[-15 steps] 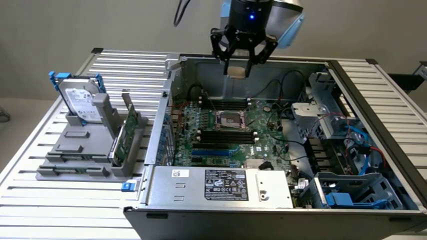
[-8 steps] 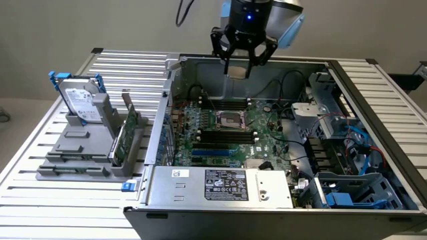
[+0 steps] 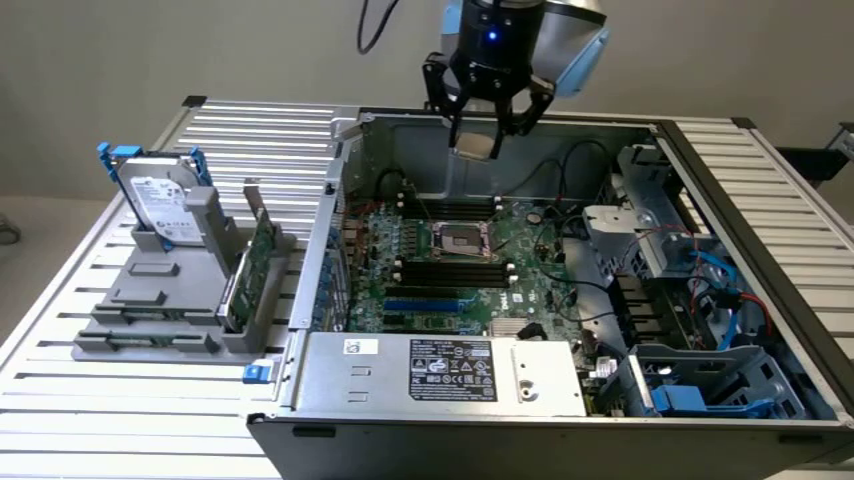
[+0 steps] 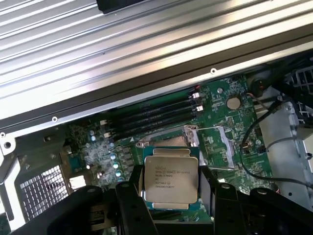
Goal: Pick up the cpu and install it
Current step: 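Place the cpu into insertion slot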
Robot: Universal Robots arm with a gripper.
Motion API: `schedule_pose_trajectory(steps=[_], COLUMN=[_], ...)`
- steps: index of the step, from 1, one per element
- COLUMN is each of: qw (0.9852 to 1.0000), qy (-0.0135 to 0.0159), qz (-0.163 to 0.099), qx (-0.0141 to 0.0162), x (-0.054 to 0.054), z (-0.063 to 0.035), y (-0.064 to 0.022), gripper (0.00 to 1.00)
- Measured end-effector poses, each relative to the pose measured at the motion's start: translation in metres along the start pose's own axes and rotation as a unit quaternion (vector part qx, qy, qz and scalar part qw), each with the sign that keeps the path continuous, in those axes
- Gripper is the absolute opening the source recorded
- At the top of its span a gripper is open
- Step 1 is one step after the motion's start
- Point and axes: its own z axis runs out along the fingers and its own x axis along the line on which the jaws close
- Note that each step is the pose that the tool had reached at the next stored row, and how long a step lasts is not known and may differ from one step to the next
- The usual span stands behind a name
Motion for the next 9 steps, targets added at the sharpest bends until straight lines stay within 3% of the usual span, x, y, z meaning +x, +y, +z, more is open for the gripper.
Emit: schedule_pose_trajectory(steps=[4, 9], qw=[0.9993, 0.9966], qy=[-0.0022, -0.0049], qz=[0.036, 0.082], qx=[-0.002, -0.0046], x=[-0.0001, -0.0002], z=[0.0012, 0.0029], y=[-0.0001, -0.0002], gripper=[0.55, 0.55])
